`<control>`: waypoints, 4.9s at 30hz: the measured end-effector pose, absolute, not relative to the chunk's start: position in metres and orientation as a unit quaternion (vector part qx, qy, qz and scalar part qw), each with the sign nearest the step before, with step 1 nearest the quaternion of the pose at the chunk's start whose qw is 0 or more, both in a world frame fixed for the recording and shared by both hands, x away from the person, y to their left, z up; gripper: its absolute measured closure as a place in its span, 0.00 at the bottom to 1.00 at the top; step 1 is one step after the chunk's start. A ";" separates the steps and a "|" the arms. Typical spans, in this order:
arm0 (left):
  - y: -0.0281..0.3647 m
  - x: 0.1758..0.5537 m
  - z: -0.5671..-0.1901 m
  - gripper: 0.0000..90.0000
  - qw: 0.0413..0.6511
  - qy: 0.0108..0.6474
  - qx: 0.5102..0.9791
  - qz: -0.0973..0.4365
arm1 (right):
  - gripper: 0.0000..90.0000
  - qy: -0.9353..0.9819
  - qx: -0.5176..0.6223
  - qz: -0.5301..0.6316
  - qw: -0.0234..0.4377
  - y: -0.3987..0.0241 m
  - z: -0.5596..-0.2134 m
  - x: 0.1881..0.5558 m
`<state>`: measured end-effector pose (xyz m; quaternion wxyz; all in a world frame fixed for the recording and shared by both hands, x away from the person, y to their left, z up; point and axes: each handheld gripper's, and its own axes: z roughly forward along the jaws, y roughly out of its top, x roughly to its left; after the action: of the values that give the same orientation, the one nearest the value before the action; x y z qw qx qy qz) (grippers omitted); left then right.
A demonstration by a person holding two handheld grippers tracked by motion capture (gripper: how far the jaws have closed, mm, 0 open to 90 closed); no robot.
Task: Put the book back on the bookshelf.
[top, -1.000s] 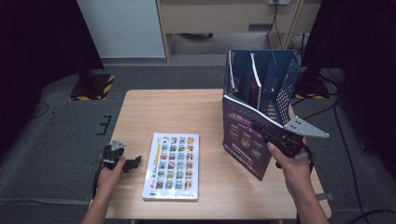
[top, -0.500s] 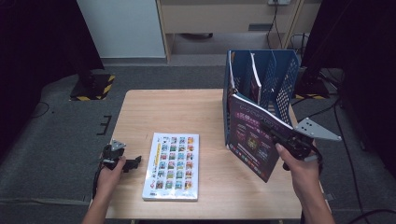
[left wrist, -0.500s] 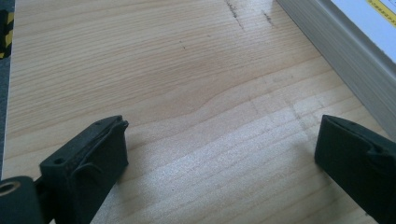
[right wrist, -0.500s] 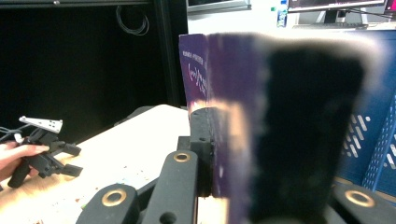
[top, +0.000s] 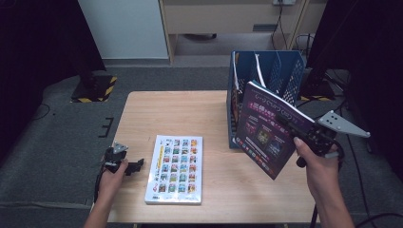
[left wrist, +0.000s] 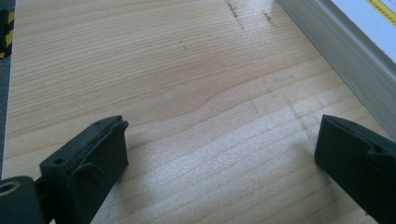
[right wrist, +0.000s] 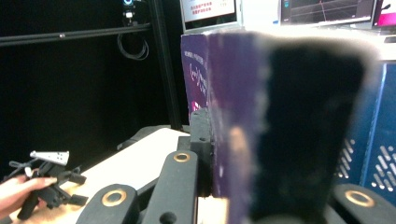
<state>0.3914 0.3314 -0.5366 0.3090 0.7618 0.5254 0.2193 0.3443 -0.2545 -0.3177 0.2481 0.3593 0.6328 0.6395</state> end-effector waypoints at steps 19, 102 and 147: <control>0.331 0.391 -0.537 0.02 0.309 0.526 0.762 0.219 | 0.93 0.631 0.366 0.629 0.270 -0.255 -0.282 0.353; 0.331 0.392 -0.537 0.01 0.309 0.527 0.760 0.219 | 0.93 0.617 0.456 0.506 0.395 -0.261 -0.275 0.441; 0.329 0.392 -0.537 0.00 0.305 0.533 0.758 0.220 | 0.93 0.585 0.459 0.522 0.418 -0.231 -0.282 0.486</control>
<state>0.3922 0.3286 -0.5369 0.3048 0.7583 0.5327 0.2200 0.4864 -0.2308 -0.2823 0.4177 0.4592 0.5850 0.5219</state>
